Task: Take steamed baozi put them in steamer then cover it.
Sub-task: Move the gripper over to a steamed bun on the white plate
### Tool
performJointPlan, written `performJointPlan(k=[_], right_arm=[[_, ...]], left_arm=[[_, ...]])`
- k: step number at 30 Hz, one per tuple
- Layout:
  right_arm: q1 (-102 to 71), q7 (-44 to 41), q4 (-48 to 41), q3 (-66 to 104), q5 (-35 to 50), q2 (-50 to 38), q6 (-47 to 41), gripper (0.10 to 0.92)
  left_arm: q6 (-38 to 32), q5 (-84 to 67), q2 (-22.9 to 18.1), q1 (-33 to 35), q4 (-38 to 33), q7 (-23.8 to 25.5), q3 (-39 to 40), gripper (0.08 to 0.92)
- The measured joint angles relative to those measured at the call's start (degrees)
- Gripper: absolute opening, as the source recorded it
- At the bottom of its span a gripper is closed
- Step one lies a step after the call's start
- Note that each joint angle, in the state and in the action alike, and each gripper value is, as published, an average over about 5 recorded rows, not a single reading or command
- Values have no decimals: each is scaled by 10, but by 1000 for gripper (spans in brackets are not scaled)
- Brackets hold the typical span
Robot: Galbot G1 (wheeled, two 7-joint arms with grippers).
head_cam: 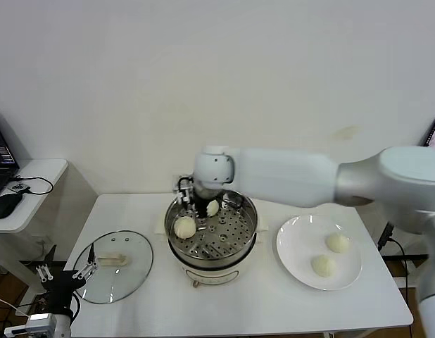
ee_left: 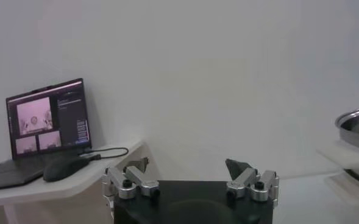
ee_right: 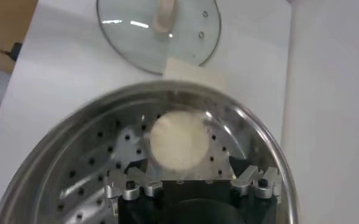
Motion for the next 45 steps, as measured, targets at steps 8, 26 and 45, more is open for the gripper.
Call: performJointPlan(k=[8,26,45], right_arm=[[57,-76,92,-29,-55,-162,60,823],[-22,-121,190,-23,-258,-439,167,823],[-334,-87,139,208,-373,-467,196,823]], left_arm=[[-1,5,4,3,1,0,6,823],[-5,26,-5,16,0,-1,20,823],[-6,36,-14,24,0,-2,14,823]])
